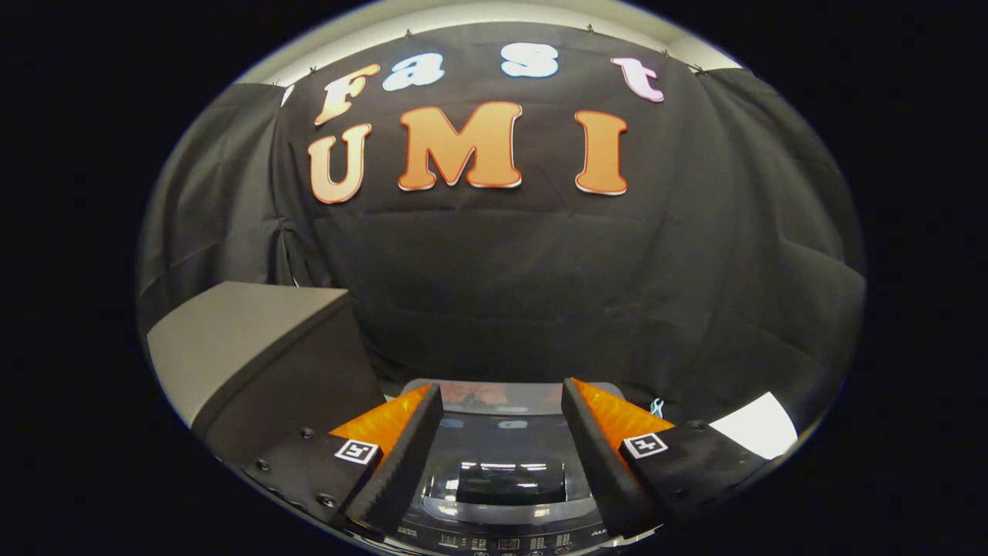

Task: Put the clothes into the washing machine and then close the washing machine lid.

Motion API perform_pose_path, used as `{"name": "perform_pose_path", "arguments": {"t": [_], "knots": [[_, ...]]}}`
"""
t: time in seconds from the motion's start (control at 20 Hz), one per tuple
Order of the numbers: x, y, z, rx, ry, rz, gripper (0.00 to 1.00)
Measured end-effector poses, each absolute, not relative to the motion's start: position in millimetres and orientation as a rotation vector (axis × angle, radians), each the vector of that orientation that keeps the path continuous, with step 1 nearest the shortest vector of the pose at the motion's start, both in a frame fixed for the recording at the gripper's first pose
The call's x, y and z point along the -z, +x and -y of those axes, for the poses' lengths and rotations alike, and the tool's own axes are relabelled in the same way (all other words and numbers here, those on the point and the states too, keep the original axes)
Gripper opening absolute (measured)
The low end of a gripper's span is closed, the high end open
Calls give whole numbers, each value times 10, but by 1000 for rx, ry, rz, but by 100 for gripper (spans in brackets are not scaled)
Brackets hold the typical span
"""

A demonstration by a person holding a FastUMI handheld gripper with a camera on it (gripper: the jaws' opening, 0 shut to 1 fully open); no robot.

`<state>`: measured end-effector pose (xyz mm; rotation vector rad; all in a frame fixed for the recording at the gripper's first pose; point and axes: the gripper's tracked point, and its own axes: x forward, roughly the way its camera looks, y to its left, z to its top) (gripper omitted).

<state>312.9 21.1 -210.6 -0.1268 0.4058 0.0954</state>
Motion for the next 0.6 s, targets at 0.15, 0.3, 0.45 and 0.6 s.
{"name": "perform_pose_path", "arguments": {"t": [0.15, 0.3, 0.45, 0.6], "knots": [[1822, 2901, -272, -89, -127, -346, 99], [1527, 2663, -259, -64, -127, -298, 99], [1216, 2467, -202, -42, -96, -242, 99], [896, 2315, -74, -37, -81, -199, 99]]}}
